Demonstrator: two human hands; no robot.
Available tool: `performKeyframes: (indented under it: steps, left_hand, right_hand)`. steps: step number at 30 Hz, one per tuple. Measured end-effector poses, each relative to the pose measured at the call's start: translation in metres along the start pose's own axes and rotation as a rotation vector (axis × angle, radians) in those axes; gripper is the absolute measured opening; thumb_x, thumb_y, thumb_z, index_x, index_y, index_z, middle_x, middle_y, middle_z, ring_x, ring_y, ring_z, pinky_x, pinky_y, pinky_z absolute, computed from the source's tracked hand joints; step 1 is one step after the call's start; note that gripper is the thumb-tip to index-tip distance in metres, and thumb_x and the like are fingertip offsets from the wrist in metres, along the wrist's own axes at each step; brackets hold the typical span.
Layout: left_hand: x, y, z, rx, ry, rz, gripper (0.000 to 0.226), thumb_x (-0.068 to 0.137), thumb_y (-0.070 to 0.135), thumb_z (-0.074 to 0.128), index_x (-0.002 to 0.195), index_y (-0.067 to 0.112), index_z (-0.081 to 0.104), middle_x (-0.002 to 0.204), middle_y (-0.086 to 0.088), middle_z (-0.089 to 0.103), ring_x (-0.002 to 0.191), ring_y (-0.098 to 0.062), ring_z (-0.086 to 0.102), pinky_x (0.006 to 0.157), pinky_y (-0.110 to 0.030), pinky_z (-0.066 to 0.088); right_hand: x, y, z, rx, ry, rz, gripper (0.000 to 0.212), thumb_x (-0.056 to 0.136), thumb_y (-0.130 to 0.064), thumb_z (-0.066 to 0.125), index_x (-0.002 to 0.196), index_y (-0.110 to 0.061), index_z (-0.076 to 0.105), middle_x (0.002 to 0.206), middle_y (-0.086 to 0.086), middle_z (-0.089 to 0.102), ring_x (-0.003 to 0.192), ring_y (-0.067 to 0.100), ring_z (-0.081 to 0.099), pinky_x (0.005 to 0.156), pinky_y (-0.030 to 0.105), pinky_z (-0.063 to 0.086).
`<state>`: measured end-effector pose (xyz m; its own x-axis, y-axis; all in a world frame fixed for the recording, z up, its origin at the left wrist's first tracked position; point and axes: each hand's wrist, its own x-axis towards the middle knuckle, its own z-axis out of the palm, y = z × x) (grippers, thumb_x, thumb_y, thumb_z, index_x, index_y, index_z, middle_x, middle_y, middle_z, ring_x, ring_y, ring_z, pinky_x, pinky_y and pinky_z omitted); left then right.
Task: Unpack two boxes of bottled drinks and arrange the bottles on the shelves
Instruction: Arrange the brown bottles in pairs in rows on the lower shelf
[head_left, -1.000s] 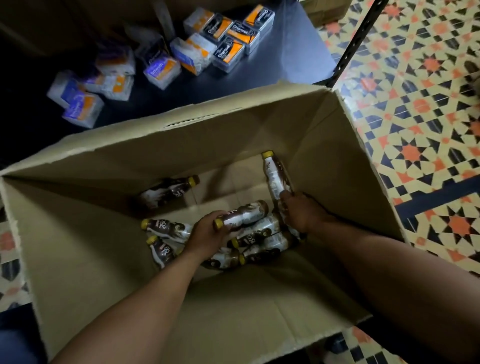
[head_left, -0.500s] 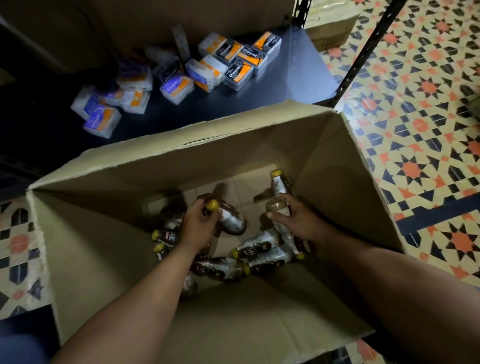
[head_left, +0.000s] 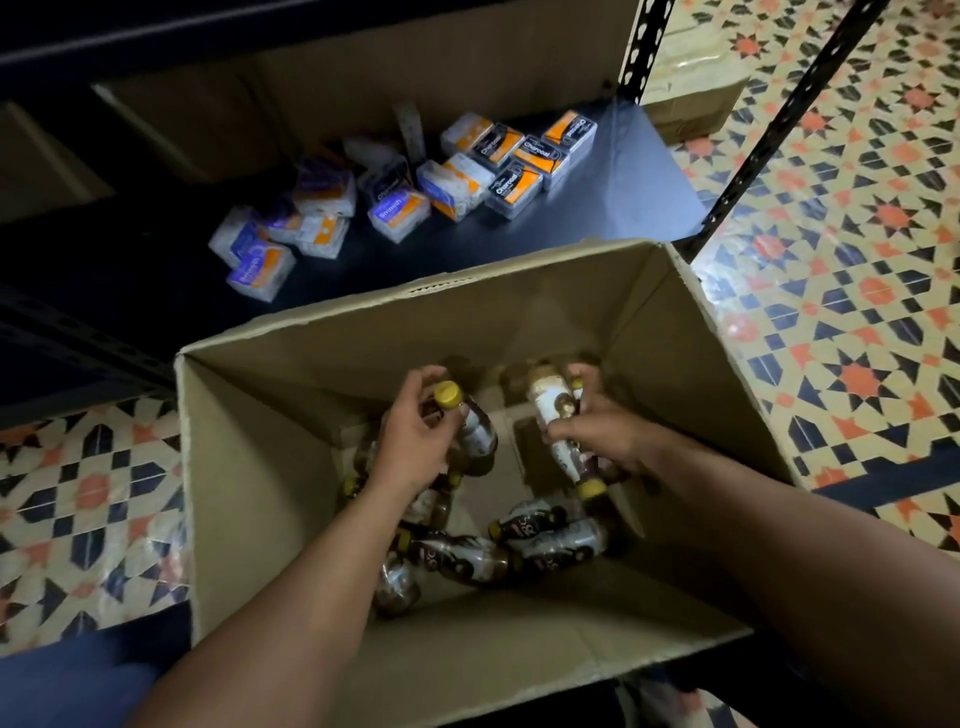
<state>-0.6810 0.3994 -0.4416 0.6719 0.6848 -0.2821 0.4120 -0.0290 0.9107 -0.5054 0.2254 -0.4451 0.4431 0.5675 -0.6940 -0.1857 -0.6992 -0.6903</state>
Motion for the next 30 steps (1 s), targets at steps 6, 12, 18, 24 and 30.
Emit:
performKeyframes:
  steps: [6, 12, 18, 24, 30]
  left_hand:
    - [-0.009, 0.037, -0.025, 0.07, 0.075, 0.138, 0.037, 0.087, 0.021, 0.078, 0.108, 0.045, 0.06, 0.112, 0.017, 0.067, 0.111, -0.001, 0.062, 0.101, -0.037, 0.052]
    - [-0.03, 0.09, -0.051, 0.088, 0.15, 0.311, 0.033, 0.088, 0.015, 0.076, 0.113, 0.032, 0.062, 0.107, 0.014, 0.068, 0.1, 0.0, 0.065, 0.091, -0.027, 0.053]
    - [-0.067, 0.158, -0.08, 0.068, 0.18, 0.496, 0.033, 0.089, 0.002, 0.073, 0.116, 0.019, 0.062, 0.097, 0.015, 0.065, 0.083, 0.012, 0.063, 0.077, -0.006, 0.046]
    - [-0.097, 0.213, -0.111, 0.063, 0.233, 0.606, 0.035, 0.09, 0.01, 0.076, 0.119, 0.025, 0.064, 0.095, 0.015, 0.067, 0.077, 0.005, 0.064, 0.078, -0.016, 0.053]
    - [-0.11, 0.279, -0.138, 0.081, 0.266, 0.683, 0.034, 0.089, 0.019, 0.077, 0.12, 0.024, 0.065, 0.101, 0.014, 0.068, 0.084, 0.001, 0.067, 0.076, -0.015, 0.054]
  right_hand:
    - [-0.024, -0.032, -0.008, -0.091, 0.07, -0.287, 0.061, 0.085, -0.021, 0.082, 0.131, -0.038, 0.047, 0.122, 0.001, 0.067, 0.091, 0.017, 0.07, 0.083, 0.039, 0.058]
    - [-0.069, -0.077, -0.015, -0.204, 0.18, -0.405, 0.063, 0.083, -0.034, 0.076, 0.14, -0.049, 0.052, 0.112, -0.006, 0.072, 0.074, 0.023, 0.071, 0.065, 0.037, 0.062]
    - [-0.144, -0.123, -0.028, -0.299, 0.309, -0.525, 0.059, 0.078, -0.026, 0.089, 0.127, -0.032, 0.058, 0.105, -0.009, 0.068, 0.073, 0.001, 0.064, 0.063, 0.019, 0.05]
    - [-0.205, -0.161, -0.039, -0.309, 0.483, -0.696, 0.053, 0.064, -0.036, 0.096, 0.108, -0.035, 0.067, 0.094, -0.008, 0.072, 0.086, 0.012, 0.07, 0.077, 0.035, 0.058]
    - [-0.243, -0.215, -0.044, -0.179, 0.585, -0.856, 0.059, 0.062, -0.053, 0.094, 0.105, -0.043, 0.056, 0.097, -0.011, 0.069, 0.085, 0.014, 0.069, 0.076, 0.039, 0.058]
